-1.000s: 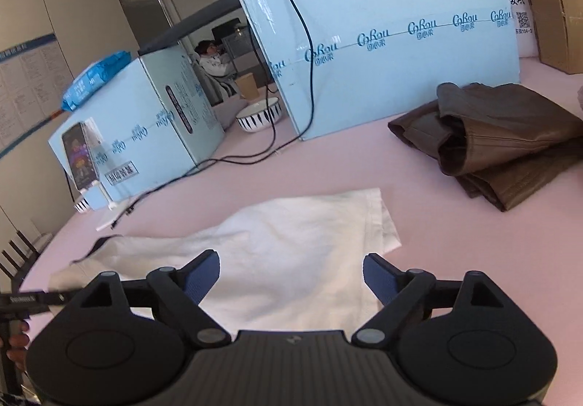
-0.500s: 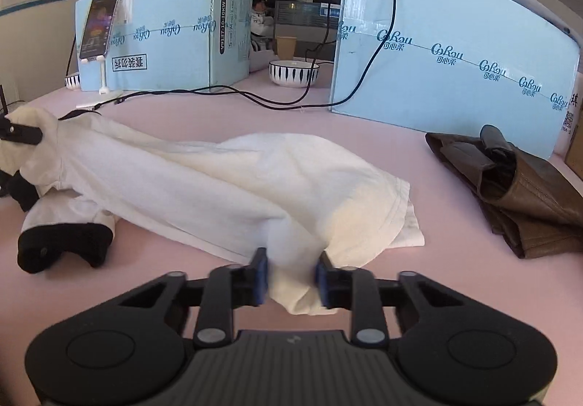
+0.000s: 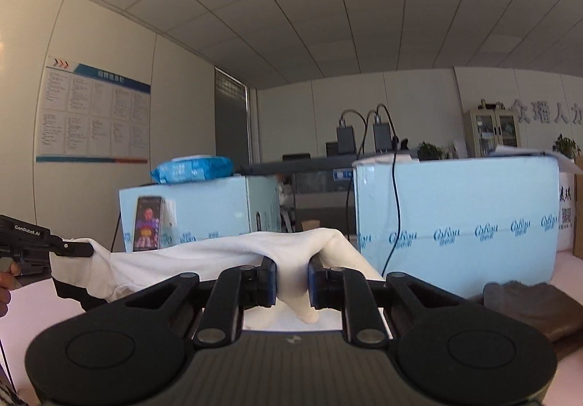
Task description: Fold clothes
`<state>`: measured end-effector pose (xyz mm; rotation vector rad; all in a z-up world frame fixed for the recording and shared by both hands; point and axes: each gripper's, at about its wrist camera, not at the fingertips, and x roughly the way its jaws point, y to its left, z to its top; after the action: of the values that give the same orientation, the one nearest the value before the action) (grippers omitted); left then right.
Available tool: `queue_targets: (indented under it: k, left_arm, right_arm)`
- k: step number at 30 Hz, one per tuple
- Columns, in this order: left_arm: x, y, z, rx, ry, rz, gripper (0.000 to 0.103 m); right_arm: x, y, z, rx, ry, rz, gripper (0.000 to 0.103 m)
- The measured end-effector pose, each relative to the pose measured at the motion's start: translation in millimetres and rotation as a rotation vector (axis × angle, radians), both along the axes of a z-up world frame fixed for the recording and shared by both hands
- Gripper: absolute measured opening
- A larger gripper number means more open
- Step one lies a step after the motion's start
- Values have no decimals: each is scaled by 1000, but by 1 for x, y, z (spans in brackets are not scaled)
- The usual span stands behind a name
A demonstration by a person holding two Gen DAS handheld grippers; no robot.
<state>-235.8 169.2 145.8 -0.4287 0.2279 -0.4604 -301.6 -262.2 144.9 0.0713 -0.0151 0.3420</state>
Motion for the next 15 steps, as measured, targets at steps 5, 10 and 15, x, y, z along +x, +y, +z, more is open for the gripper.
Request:
queue_targets:
  k: [5, 10, 15]
  left_arm:
    - [-27, -4, 60, 50, -166, 9, 1]
    - [-56, -5, 114, 109, -315, 8, 1]
    - [-8, -14, 135, 158, -247, 16, 1]
  right_arm:
    - [-20, -1, 42, 43, -157, 51, 18]
    - [-49, -11, 82, 136, -281, 186, 18]
    - [-31, -18, 105, 155, -274, 124, 18]
